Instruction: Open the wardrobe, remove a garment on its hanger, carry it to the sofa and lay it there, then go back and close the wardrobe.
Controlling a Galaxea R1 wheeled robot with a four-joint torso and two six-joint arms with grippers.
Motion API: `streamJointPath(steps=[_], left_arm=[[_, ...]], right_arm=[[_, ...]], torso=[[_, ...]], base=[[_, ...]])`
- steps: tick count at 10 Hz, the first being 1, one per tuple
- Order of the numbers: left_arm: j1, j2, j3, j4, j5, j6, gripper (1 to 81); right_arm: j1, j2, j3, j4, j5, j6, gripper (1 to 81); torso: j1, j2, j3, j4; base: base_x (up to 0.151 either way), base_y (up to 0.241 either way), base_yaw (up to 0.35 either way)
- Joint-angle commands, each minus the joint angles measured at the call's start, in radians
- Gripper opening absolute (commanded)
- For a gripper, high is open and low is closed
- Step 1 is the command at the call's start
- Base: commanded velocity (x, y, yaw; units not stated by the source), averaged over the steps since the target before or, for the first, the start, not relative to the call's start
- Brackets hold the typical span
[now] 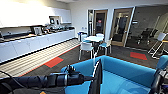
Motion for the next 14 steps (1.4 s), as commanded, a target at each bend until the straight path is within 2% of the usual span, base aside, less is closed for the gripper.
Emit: streamJointPath(steps=[1, 14], left_arm=[[-0.14, -0.006, 0.034, 0.022, -0.022, 0.014, 1.0], [-0.14, -0.017, 0.036, 0.021, -0.022, 0.014, 1.0]], right_arm=[[0.027, -0.011, 0.005, -0.008, -0.059, -0.001, 81.1], [0.025, -0.011, 0.005, -0.008, -0.059, -0.001, 81.1]], torso=[[0.001, 0.0, 0.0, 0.0], [0.001, 0.0, 0.0, 0.0]], base=[[0.0, 0.0, -0.245], [0.0, 0.0, -0.245]])
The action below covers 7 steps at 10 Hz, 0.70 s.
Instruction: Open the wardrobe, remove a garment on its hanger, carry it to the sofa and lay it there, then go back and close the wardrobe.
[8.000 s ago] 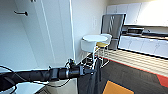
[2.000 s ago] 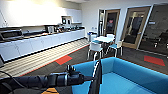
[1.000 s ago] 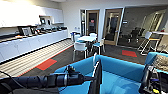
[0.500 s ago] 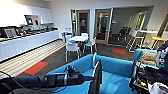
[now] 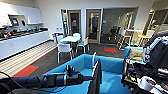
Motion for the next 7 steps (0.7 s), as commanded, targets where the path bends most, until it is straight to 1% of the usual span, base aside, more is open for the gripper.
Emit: streamJointPath(steps=[1, 5, 7], left_arm=[[-0.14, -0.012, 0.034, 0.019, -0.021, 0.014, 1.0], [-0.14, -0.023, 0.034, 0.019, -0.015, 0.012, 1.0], [-0.14, -0.023, 0.034, 0.019, -0.012, 0.012, 1.0]], right_arm=[[0.025, -0.009, 0.005, -0.008, -0.06, -0.001, 81.1], [0.025, -0.007, 0.005, -0.008, -0.06, -0.002, 81.1], [0.025, -0.007, 0.004, -0.008, -0.06, -0.001, 81.1]], torso=[[0.001, 0.0, 0.0, 0.0], [0.001, 0.0, 0.0, 0.0], [0.001, 0.0, 0.0, 0.0]], base=[[0.0, 0.0, -0.245], [0.0, 0.0, -0.223], [0.0, 0.0, -0.151]])
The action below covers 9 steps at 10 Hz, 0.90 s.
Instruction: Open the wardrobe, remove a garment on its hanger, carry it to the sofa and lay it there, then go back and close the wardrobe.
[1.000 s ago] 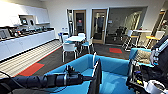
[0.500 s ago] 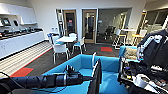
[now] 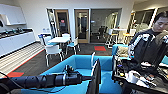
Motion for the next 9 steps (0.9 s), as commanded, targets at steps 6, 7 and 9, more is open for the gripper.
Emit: streamJointPath(steps=[6, 7, 9], left_arm=[[-0.129, -0.016, 0.03, 0.021, -0.026, 0.012, 1.0], [-0.124, -0.017, 0.028, 0.021, -0.026, 0.012, 1.0], [-0.121, -0.016, 0.03, 0.022, -0.026, 0.013, 1.0]], right_arm=[[0.03, -0.014, 0.004, -0.008, -0.062, -0.001, 81.1], [0.031, -0.014, 0.004, -0.006, -0.062, -0.001, 81.1], [0.032, -0.012, 0.004, -0.006, -0.062, -0.001, 81.1]], torso=[[0.001, 0.0, 0.0, 0.0], [0.001, 0.0, 0.0, 0.0], [0.001, 0.0, 0.0, 0.0]], base=[[0.0, 0.0, 0.0], [0.0, 0.0, 0.0], [0.0, 0.0, 0.0]])
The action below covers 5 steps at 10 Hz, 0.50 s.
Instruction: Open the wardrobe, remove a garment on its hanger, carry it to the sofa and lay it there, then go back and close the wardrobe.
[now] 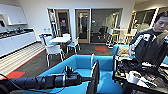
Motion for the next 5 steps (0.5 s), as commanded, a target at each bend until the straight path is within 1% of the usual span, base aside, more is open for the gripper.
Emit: streamJointPath(steps=[1, 3, 5], left_arm=[[-0.138, -0.006, 0.029, 0.02, -0.028, 0.013, 1.0], [-0.138, -0.006, 0.029, 0.02, -0.028, 0.013, 1.0], [-0.138, -0.004, 0.027, 0.02, -0.028, 0.013, 1.0]], right_arm=[[0.032, -0.01, 0.005, -0.004, -0.061, -0.001, 81.1], [0.031, -0.006, 0.003, -0.008, -0.061, -0.002, 81.1], [0.029, -0.004, 0.003, -0.01, -0.061, -0.002, 81.1]], torso=[[0.001, 0.0, 0.0, 0.0], [0.001, 0.0, 0.0, 0.0], [0.001, 0.0, 0.0, 0.0]], base=[[0.0, 0.0, 0.0], [0.0, 0.0, 0.0], [0.078, 0.0, 0.0]])
